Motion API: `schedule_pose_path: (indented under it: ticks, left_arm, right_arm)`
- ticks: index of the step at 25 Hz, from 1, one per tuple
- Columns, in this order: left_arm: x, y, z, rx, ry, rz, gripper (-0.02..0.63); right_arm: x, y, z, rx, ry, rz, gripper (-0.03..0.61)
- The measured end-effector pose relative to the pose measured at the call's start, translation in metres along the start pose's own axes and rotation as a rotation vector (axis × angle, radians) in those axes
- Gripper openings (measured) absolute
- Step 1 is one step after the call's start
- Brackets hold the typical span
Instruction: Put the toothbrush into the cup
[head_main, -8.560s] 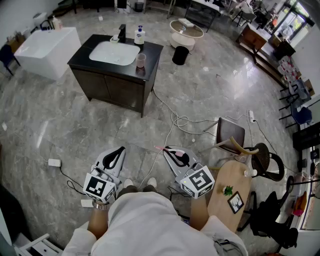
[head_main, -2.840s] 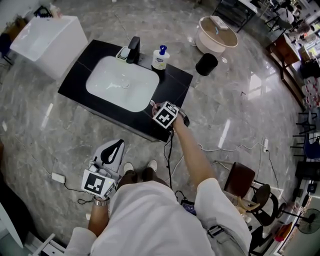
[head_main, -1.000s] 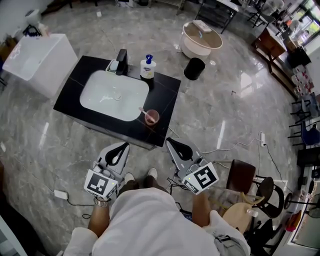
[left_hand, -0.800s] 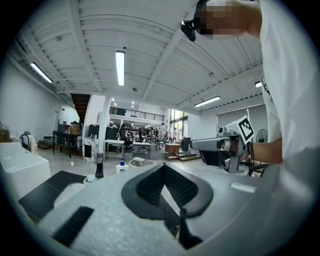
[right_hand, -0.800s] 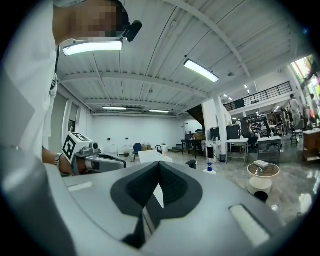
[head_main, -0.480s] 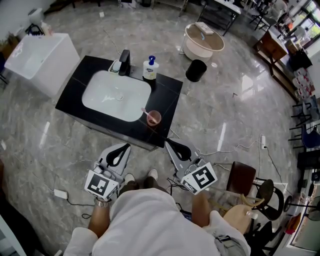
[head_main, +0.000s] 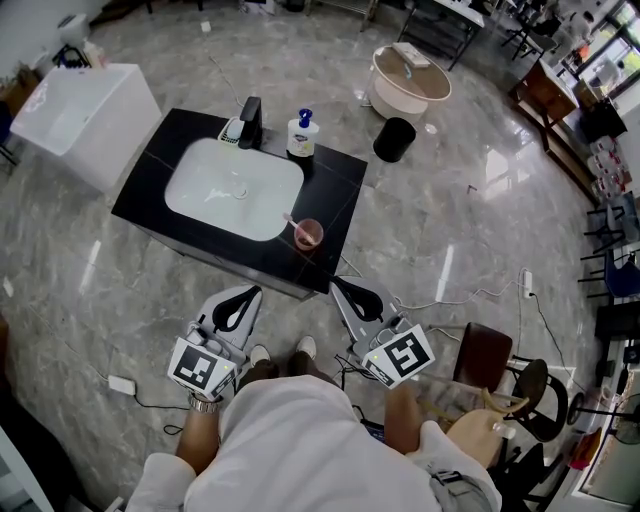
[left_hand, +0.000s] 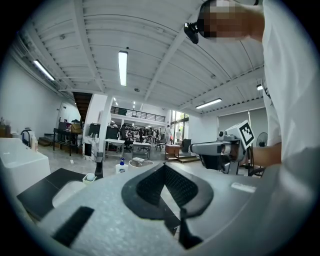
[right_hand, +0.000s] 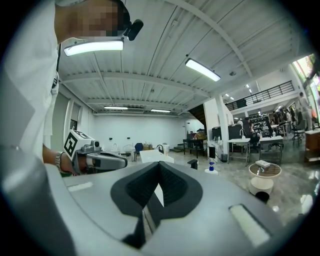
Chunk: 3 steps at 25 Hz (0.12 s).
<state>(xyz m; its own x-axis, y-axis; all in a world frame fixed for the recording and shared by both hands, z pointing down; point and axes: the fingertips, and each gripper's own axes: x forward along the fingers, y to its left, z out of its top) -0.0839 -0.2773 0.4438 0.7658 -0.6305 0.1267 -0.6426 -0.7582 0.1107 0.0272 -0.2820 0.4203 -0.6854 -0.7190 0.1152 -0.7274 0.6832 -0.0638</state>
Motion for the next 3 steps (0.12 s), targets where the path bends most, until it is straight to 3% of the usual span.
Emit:
schedule_pose_path:
  ticks: [3]
  left_arm:
    - [0.0022, -0.0024, -0.0011, -0.003, -0.001, -0.004, -0.002]
  right_arm:
    - [-0.0007, -0.0004, -0.0022, -0.003, 0.005, 0.001, 0.011]
